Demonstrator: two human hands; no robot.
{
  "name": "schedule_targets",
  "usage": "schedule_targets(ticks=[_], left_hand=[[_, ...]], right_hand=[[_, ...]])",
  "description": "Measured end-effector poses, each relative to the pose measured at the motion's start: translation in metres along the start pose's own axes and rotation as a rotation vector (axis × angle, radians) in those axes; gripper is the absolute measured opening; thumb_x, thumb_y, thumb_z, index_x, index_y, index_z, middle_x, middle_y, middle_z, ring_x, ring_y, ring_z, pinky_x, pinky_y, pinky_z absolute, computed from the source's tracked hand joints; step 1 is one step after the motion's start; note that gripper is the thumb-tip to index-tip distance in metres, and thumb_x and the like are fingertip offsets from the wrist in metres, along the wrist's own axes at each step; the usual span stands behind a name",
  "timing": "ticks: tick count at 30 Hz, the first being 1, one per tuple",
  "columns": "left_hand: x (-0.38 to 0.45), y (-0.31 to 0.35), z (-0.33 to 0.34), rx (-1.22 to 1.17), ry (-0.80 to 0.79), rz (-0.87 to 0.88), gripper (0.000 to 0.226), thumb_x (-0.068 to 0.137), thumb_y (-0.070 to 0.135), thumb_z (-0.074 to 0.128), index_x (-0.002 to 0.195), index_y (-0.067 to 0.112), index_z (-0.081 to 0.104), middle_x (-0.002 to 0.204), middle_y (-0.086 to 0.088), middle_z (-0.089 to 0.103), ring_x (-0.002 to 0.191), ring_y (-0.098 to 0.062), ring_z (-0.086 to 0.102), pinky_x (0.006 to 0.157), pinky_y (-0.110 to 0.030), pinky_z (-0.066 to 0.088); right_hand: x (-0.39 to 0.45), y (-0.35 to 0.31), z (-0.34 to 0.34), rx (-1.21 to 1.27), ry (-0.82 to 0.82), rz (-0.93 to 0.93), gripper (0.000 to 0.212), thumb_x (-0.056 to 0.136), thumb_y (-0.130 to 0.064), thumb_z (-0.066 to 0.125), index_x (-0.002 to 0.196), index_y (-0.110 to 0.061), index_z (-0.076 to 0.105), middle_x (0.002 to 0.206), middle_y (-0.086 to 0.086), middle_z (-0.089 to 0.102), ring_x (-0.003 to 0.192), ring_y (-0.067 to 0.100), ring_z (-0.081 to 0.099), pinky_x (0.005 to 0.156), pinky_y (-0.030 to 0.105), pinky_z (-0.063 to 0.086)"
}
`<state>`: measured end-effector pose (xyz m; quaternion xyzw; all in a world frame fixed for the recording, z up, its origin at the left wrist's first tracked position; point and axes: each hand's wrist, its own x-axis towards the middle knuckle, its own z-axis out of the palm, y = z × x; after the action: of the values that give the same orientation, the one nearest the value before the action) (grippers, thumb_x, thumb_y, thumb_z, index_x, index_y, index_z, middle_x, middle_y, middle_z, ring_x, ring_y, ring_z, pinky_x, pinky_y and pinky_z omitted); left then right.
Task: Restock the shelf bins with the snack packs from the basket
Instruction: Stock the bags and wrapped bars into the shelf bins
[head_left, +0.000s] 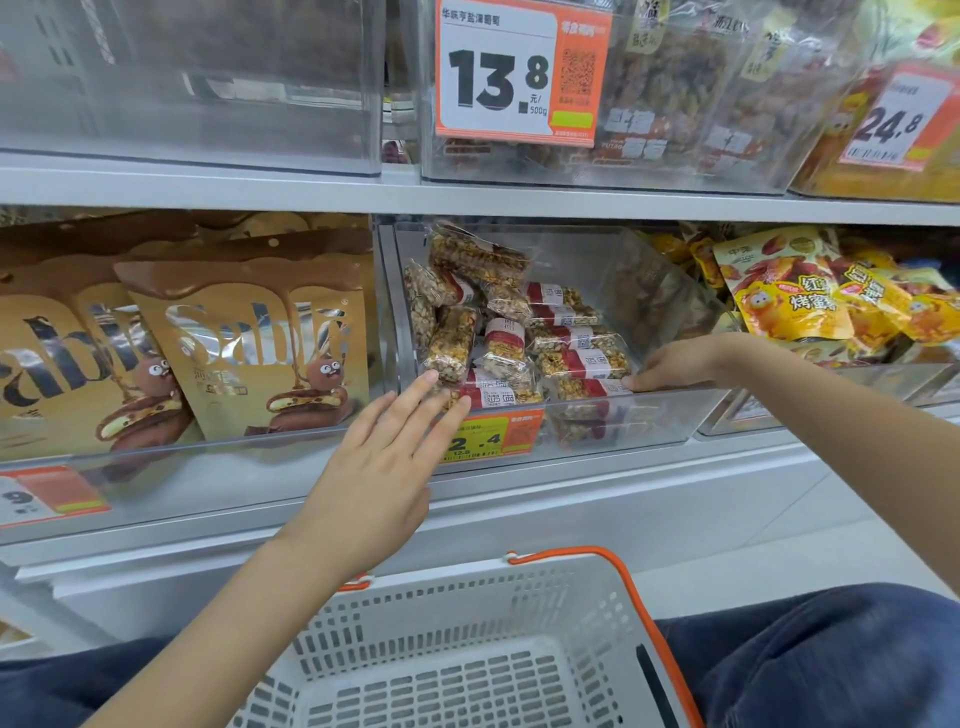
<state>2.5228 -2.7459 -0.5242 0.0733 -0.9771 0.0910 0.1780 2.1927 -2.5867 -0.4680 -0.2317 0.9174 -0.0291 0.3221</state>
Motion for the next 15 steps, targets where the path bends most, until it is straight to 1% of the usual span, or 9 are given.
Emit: schedule_targets(ticks=[3, 4, 6, 8, 10, 11, 12, 14, 15], left_hand=[[0.0, 0.0, -0.001, -0.001, 0.002, -0.001, 0.091, 0.058, 0.02, 0.08, 0.14, 0.006, 0.043, 0.139, -0.012, 0.049, 0.139, -0.029, 0.027, 0.107, -0.042, 0.024], [-0.001, -0.001, -0.001, -0.001, 0.002, -0.001, 0.091, 0.058, 0.019, 0.08, 0.14, 0.006, 0.043, 0.139, -0.013, 0.049, 0.138, -0.029, 0.027, 0.107, -0.042, 0.024], [-0.001, -0.001, -0.001, 0.002, 0.005, 0.002, 0.091, 0.058, 0.019, 0.08, 0.14, 0.006, 0.043, 0.139, -0.013, 0.049, 0.138, -0.029, 0.028, 0.107, -0.042, 0.024], [-0.001, -0.001, -0.001, 0.002, 0.01, 0.005, 0.091, 0.058, 0.019, 0.079, 0.14, 0.006, 0.043, 0.138, -0.012, 0.049, 0.138, -0.029, 0.028, 0.107, -0.042, 0.025], [0.0, 0.0, 0.0, -0.001, 0.01, 0.006, 0.09, 0.058, 0.019, 0.079, 0.14, 0.006, 0.043, 0.138, -0.012, 0.049, 0.138, -0.029, 0.029, 0.107, -0.042, 0.025], [0.0, 0.0, -0.001, -0.003, 0.008, 0.004, 0.09, 0.058, 0.019, 0.079, 0.14, 0.006, 0.044, 0.138, -0.012, 0.05, 0.138, -0.029, 0.029, 0.107, -0.042, 0.025], [0.0, 0.0, -0.001, -0.006, 0.007, -0.001, 0.09, 0.057, 0.019, 0.079, 0.14, 0.007, 0.044, 0.138, -0.012, 0.049, 0.138, -0.028, 0.028, 0.107, -0.042, 0.024], [-0.001, 0.0, -0.002, -0.009, 0.003, -0.006, 0.091, 0.057, 0.019, 0.079, 0.14, 0.007, 0.043, 0.139, -0.011, 0.049, 0.138, -0.028, 0.027, 0.108, -0.041, 0.023], [-0.001, 0.0, -0.002, -0.009, -0.002, -0.006, 0.091, 0.058, 0.019, 0.079, 0.14, 0.007, 0.043, 0.139, -0.011, 0.049, 0.139, -0.027, 0.027, 0.108, -0.041, 0.023]], right_hand=[[0.001, -0.003, 0.004, -0.128, 0.057, 0.01, 0.081, 0.086, -0.066, 0.047, 0.141, -0.006, 0.042, 0.149, 0.008, 0.039, 0.132, 0.027, 0.042, 0.109, 0.038, 0.034], [0.002, -0.005, 0.007, -0.17, 0.089, 0.004, 0.081, 0.087, -0.066, 0.045, 0.141, -0.006, 0.042, 0.149, 0.009, 0.039, 0.133, 0.028, 0.04, 0.109, 0.038, 0.033], [-0.004, -0.012, 0.01, -0.176, 0.204, -0.037, 0.07, 0.089, -0.059, 0.05, 0.131, -0.003, 0.05, 0.138, 0.014, 0.05, 0.121, 0.03, 0.051, 0.1, 0.039, 0.04], [-0.017, -0.024, 0.011, -0.13, 0.466, -0.138, 0.05, 0.089, -0.049, 0.056, 0.115, -0.007, 0.055, 0.115, 0.014, 0.062, 0.097, 0.028, 0.059, 0.085, 0.039, 0.051], [-0.032, -0.046, 0.019, -0.005, 0.697, -0.299, 0.042, 0.088, -0.048, 0.057, 0.11, -0.012, 0.052, 0.102, 0.008, 0.063, 0.084, 0.024, 0.06, 0.075, 0.04, 0.055], [-0.039, -0.063, 0.025, 0.099, 0.698, -0.375, 0.046, 0.087, -0.051, 0.058, 0.113, -0.014, 0.05, 0.101, 0.006, 0.062, 0.081, 0.022, 0.061, 0.072, 0.04, 0.056], [-0.043, -0.08, 0.031, 0.211, 0.635, -0.429, 0.056, 0.084, -0.055, 0.06, 0.119, -0.014, 0.046, 0.106, 0.006, 0.06, 0.082, 0.021, 0.062, 0.071, 0.039, 0.056], [-0.042, -0.112, 0.043, 0.354, 0.5, -0.471, 0.083, 0.073, -0.065, 0.065, 0.134, -0.017, 0.035, 0.129, 0.007, 0.051, 0.096, 0.023, 0.061, 0.071, 0.036, 0.057], [-0.038, -0.125, 0.045, 0.346, 0.469, -0.476, 0.092, 0.07, -0.066, 0.068, 0.139, -0.02, 0.029, 0.138, 0.009, 0.044, 0.104, 0.025, 0.058, 0.07, 0.033, 0.056]])
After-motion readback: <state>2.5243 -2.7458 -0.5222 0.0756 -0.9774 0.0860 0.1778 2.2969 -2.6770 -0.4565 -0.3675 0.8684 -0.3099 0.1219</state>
